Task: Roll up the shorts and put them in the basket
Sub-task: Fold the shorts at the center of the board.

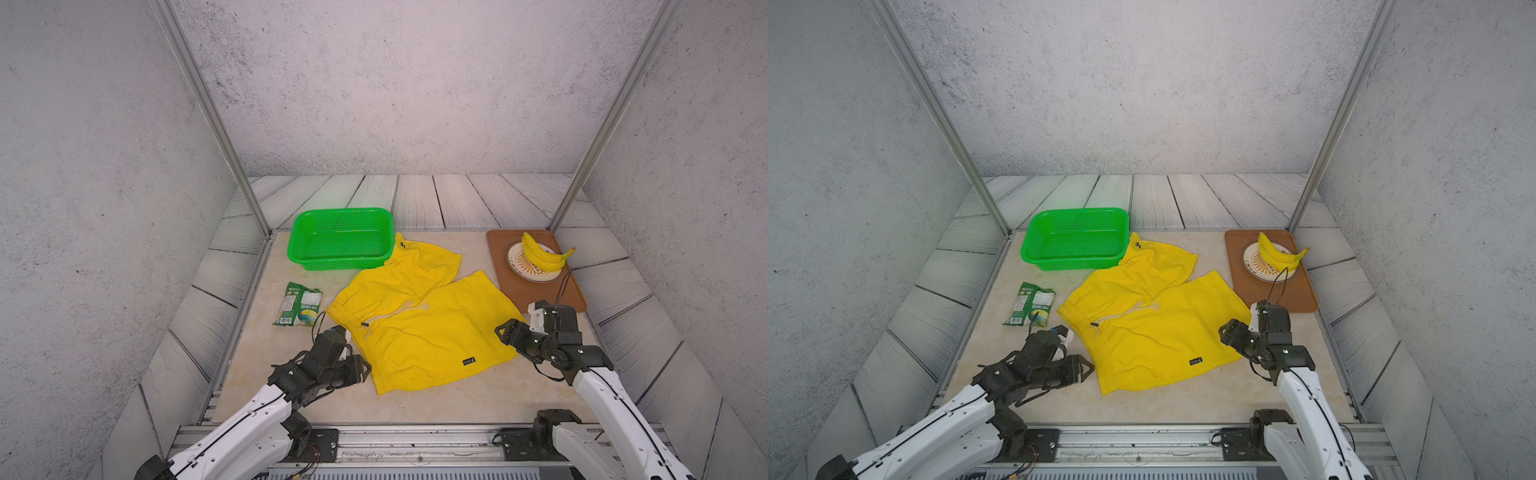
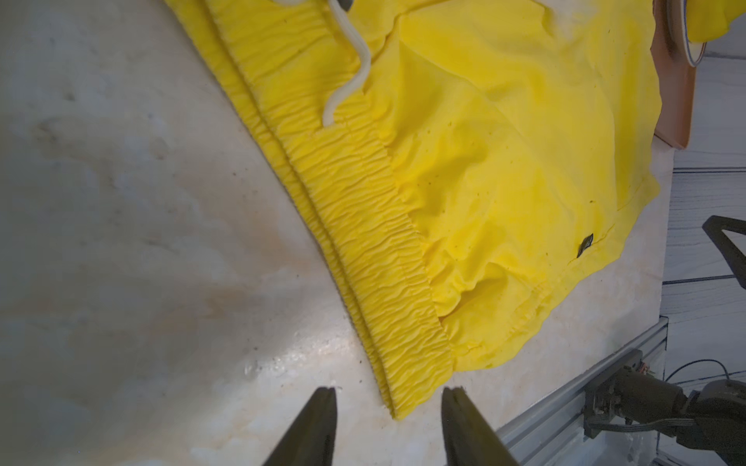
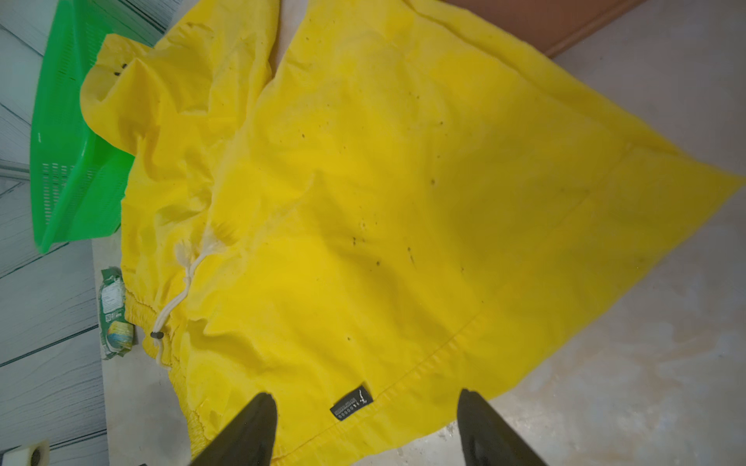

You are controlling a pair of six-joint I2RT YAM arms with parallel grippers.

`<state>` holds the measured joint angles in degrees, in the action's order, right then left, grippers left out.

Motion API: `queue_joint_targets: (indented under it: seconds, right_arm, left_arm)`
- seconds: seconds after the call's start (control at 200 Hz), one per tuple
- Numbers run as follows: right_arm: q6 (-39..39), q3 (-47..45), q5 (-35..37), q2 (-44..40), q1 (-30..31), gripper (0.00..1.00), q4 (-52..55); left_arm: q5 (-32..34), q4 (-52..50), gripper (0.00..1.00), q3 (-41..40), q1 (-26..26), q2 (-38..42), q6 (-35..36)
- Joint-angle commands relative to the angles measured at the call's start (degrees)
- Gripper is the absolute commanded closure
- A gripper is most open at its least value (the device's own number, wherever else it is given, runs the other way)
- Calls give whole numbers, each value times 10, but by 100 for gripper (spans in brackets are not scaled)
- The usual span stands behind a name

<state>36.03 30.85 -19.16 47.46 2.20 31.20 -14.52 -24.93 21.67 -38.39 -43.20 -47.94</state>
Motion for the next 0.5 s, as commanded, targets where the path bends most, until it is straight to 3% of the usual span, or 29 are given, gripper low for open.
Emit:
queue_joint_targets:
  seconds: [0.0, 0.29, 0.495]
  right_arm:
    - [4, -17, -15, 2, 0, 25, -3]
    - [2, -36, -6, 15, 1, 26, -7]
    - [2, -43, 1, 26, 1, 25, -18]
  left_arm:
    - [31, 23, 49, -8, -38, -7, 2]
    - [67, 83, 47, 5, -134, -148, -15]
    - [106, 81, 57, 19, -173, -208, -25]
